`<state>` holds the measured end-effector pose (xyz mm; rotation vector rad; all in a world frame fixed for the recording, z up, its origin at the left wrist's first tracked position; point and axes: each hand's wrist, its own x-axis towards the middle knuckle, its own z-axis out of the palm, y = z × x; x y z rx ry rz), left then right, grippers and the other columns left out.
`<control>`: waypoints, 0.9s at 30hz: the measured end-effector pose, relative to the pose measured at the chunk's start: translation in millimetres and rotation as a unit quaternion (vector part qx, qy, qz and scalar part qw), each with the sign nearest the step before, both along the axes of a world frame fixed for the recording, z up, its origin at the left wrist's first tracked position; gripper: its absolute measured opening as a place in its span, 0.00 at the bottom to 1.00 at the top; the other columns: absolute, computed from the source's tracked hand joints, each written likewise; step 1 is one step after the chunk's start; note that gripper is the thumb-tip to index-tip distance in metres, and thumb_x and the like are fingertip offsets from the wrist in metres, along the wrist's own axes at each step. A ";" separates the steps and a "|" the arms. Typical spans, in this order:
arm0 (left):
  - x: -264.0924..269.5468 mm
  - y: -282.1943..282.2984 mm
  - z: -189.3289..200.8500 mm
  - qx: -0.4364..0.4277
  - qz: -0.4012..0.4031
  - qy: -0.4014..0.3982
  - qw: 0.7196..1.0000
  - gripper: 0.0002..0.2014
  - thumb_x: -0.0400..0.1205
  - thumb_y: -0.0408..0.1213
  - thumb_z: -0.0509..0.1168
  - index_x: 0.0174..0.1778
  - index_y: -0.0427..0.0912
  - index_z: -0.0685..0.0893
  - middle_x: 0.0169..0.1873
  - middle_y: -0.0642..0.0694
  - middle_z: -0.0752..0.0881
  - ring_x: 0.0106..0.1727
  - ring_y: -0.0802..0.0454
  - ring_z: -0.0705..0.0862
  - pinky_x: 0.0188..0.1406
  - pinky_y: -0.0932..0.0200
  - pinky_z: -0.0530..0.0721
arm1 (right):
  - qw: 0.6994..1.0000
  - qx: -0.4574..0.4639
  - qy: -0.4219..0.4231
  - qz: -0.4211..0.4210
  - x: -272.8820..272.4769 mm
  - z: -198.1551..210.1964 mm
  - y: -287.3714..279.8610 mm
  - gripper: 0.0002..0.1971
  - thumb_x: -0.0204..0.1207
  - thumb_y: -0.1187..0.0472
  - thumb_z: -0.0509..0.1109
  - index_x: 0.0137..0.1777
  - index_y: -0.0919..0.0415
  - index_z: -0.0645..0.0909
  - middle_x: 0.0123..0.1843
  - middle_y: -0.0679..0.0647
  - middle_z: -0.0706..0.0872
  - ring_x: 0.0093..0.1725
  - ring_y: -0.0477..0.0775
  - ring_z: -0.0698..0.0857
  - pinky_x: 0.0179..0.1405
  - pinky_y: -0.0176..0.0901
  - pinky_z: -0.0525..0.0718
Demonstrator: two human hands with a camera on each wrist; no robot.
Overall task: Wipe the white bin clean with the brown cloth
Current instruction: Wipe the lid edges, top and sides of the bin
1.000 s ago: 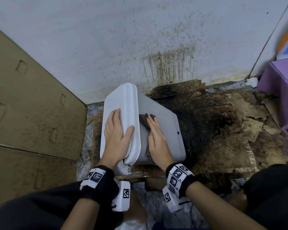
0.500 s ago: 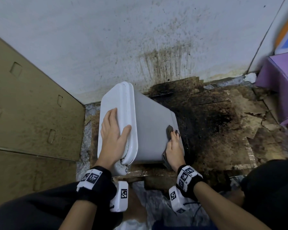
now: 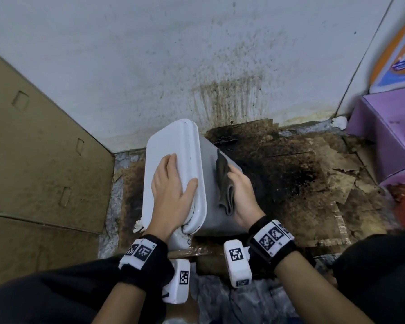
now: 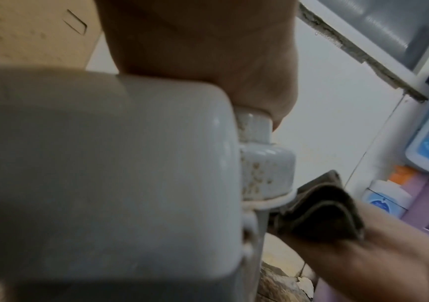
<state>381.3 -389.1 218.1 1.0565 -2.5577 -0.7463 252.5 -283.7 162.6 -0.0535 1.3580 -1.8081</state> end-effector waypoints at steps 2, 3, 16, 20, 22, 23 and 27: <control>-3.8 3.0 -0.2 -0.005 -0.001 -0.002 1.000 0.38 0.86 0.57 0.53 0.91 0.44 0.55 0.89 0.45 0.57 0.90 0.50 0.52 0.88 0.51 0.48 | 0.999 -0.044 -0.021 -0.004 -4.4 10.4 4.4 0.21 0.91 0.61 0.55 0.80 0.57 0.77 0.71 0.60 0.87 0.72 0.61 0.85 0.76 0.60 0.80; -5.7 4.9 0.2 -0.006 0.000 -0.001 1.000 0.38 0.87 0.58 0.50 0.91 0.44 0.56 0.89 0.45 0.57 0.90 0.50 0.52 0.88 0.50 0.49 | 0.998 -0.060 -0.007 0.003 -4.4 20.0 6.0 0.20 0.91 0.63 0.54 0.80 0.58 0.77 0.71 0.60 0.87 0.71 0.61 0.86 0.74 0.57 0.82; -38.2 47.3 9.7 -0.028 -0.021 -0.030 0.999 0.41 0.85 0.61 0.31 0.92 0.43 0.52 0.91 0.43 0.53 0.90 0.47 0.51 0.89 0.47 0.49 | 0.957 0.077 0.281 -0.010 4.2 39.4 19.7 0.16 0.92 0.56 0.55 0.72 0.39 0.77 0.72 0.41 0.75 0.73 0.40 0.73 0.80 0.48 0.71; -46.0 55.4 10.1 -0.025 -0.012 -0.034 0.999 0.43 0.84 0.63 0.31 0.92 0.43 0.52 0.92 0.44 0.53 0.91 0.46 0.50 0.90 0.46 0.50 | 0.970 0.088 0.228 0.014 4.2 41.5 25.2 0.14 0.92 0.50 0.54 0.68 0.27 0.72 0.69 0.44 0.67 0.66 0.41 0.67 0.67 0.40 0.66; -49.4 60.0 10.6 -0.009 -0.006 -0.024 1.000 0.43 0.83 0.64 0.33 0.92 0.45 0.52 0.92 0.45 0.52 0.91 0.48 0.49 0.90 0.46 0.48 | 0.977 0.062 0.204 0.017 3.6 40.7 28.0 0.14 0.92 0.46 0.53 0.71 0.25 0.71 0.69 0.42 0.66 0.64 0.33 0.71 0.61 0.34 0.69; -51.3 62.1 11.5 -0.003 -0.005 -0.015 1.000 0.43 0.83 0.65 0.34 0.92 0.45 0.52 0.92 0.46 0.52 0.91 0.49 0.49 0.90 0.47 0.48 | 0.979 0.056 0.194 0.016 2.5 41.2 30.0 0.15 0.92 0.45 0.53 0.73 0.26 0.71 0.69 0.40 0.66 0.64 0.30 0.71 0.59 0.31 0.71; -56.9 68.9 14.0 0.075 0.002 0.105 0.992 0.38 0.85 0.62 0.44 0.92 0.50 0.56 0.91 0.54 0.54 0.89 0.62 0.49 0.88 0.59 0.46 | 0.982 0.041 0.181 0.025 -4.6 39.9 40.5 0.17 0.90 0.44 0.59 0.76 0.27 0.72 0.71 0.32 0.68 0.67 0.31 0.77 0.64 0.34 0.80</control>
